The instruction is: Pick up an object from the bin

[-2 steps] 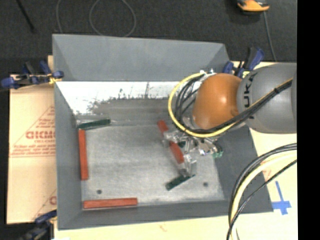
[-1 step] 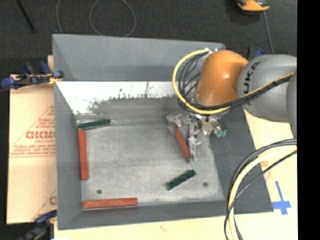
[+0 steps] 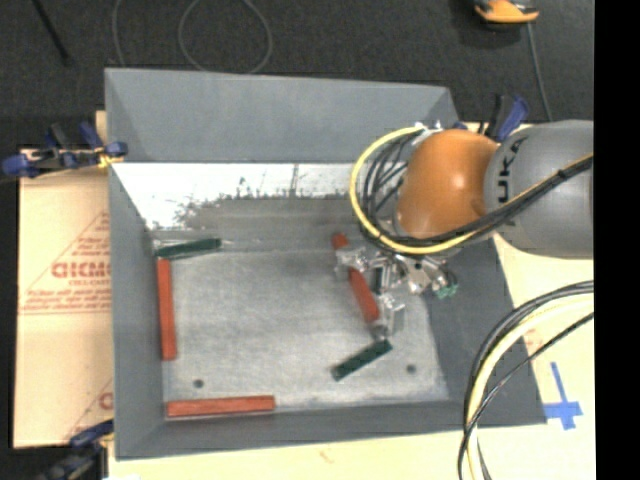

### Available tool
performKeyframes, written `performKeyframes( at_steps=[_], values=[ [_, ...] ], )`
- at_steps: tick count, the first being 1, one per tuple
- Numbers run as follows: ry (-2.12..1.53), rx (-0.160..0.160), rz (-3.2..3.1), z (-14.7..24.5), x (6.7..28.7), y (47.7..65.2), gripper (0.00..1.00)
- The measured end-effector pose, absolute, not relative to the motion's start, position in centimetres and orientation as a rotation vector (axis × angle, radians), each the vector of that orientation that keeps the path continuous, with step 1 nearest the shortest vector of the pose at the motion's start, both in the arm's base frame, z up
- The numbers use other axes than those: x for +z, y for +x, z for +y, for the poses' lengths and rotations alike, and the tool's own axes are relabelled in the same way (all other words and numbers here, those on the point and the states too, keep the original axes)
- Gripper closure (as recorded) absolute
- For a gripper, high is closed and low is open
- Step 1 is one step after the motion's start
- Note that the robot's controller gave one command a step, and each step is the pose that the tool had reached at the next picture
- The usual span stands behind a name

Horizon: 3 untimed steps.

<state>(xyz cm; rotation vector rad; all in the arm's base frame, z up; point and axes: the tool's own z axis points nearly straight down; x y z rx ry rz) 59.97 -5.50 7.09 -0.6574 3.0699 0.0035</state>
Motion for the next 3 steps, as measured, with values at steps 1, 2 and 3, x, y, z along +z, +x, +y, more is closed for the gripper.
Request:
performKeyframes(
  at_steps=[1, 2, 3],
  values=[
    [-0.648, 0.010, 3.105, -9.3, 7.5, 64.2, 0.00],
    [-0.447, 0.001, 3.101, -9.8, 7.2, 58.1, 0.00],
    [-0.505, -0.006, 3.090, -11.4, 7.3, 64.4, 0.00]
  ],
)
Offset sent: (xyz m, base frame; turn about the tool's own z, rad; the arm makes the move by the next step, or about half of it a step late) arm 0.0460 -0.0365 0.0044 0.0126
